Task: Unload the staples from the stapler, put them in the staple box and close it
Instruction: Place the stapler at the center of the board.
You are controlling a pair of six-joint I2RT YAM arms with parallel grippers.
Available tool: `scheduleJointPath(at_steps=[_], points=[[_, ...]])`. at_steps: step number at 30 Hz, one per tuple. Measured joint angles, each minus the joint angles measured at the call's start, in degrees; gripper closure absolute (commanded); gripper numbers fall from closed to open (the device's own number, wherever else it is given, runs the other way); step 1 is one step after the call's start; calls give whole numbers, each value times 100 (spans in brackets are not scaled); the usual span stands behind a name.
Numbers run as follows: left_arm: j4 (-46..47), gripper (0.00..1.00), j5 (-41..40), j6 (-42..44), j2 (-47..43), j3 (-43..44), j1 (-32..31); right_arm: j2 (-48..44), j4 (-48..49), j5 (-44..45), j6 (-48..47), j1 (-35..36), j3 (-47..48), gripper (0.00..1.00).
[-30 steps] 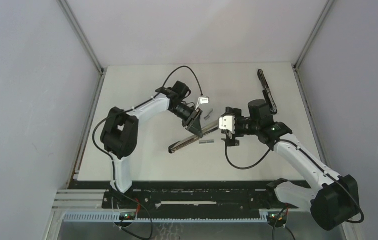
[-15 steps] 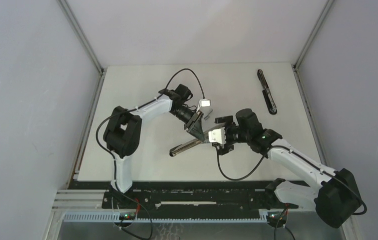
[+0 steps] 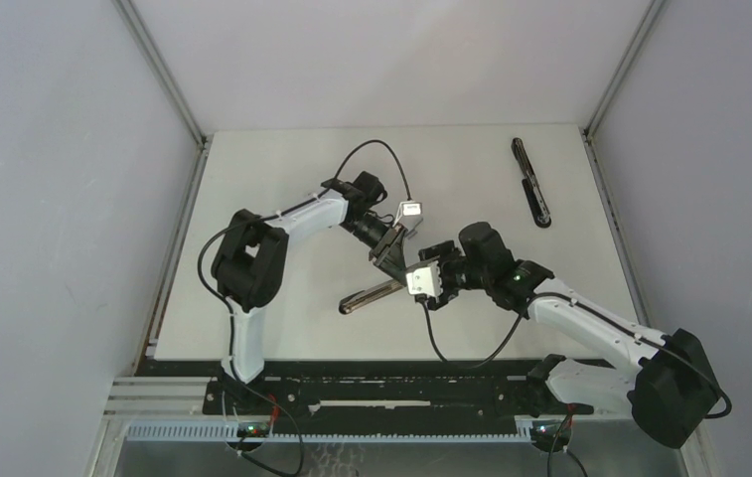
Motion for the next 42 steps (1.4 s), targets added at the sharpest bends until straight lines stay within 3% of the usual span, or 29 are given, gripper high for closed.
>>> scheduleJointPath(at_steps=[5,23,26,28,31,42], points=[[-37,100,103,70,9,20,0,13,2,-17,2,125,-31,37],[-146,100,210,162,55,22,0,413,439,527,74,695,-66,66],[-181,100,203,190,74,22,17,457,485,654,72,769,-68,75],[-210,99,205,190,85,22,28,483,509,704,74,807,-68,89],[-225,86,203,236,101,22,42,511,538,791,74,848,-68,100],[-614,32,264,599,157,238,90,551,553,979,337,883,-42,100]])
